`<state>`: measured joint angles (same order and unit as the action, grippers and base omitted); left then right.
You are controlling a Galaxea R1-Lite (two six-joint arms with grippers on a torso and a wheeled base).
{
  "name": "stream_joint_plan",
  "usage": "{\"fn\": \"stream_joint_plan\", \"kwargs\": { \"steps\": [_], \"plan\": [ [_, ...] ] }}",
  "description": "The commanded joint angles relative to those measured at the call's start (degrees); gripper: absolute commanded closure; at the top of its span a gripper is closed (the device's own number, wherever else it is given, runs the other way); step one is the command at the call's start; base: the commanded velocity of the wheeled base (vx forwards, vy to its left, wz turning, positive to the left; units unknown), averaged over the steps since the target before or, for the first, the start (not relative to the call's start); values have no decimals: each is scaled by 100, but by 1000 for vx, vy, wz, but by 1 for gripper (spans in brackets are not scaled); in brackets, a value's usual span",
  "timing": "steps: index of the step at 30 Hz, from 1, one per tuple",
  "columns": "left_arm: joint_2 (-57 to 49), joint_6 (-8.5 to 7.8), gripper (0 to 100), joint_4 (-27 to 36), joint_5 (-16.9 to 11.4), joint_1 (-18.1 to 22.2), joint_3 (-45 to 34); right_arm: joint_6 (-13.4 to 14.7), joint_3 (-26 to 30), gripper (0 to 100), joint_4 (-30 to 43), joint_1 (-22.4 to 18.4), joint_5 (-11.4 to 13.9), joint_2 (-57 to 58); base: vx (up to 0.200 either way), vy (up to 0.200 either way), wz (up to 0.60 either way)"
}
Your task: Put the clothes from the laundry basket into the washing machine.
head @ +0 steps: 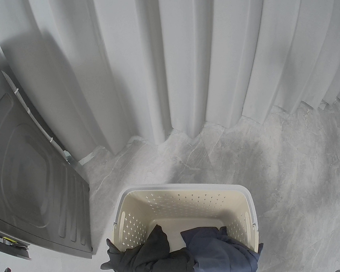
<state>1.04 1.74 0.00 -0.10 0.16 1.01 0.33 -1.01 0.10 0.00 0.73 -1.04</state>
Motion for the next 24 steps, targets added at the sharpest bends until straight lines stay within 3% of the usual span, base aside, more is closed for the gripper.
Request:
{"fn": "stream_joint_plan", "kwargs": {
  "steps": [1, 22, 24],
  "plan": [
    [-68, 10, 0, 0, 1, 2, -92, 2, 101, 0, -1, 0, 6, 104, -200, 0, 0],
    [-68, 19, 0, 0, 1, 2, -92, 2, 101, 0, -1, 0, 15, 104, -200, 0, 0],
    [-68, 19, 0, 0, 1, 2, -92, 2, 101, 0, -1, 0, 15, 104, 0, 0, 0]
  ]
}}
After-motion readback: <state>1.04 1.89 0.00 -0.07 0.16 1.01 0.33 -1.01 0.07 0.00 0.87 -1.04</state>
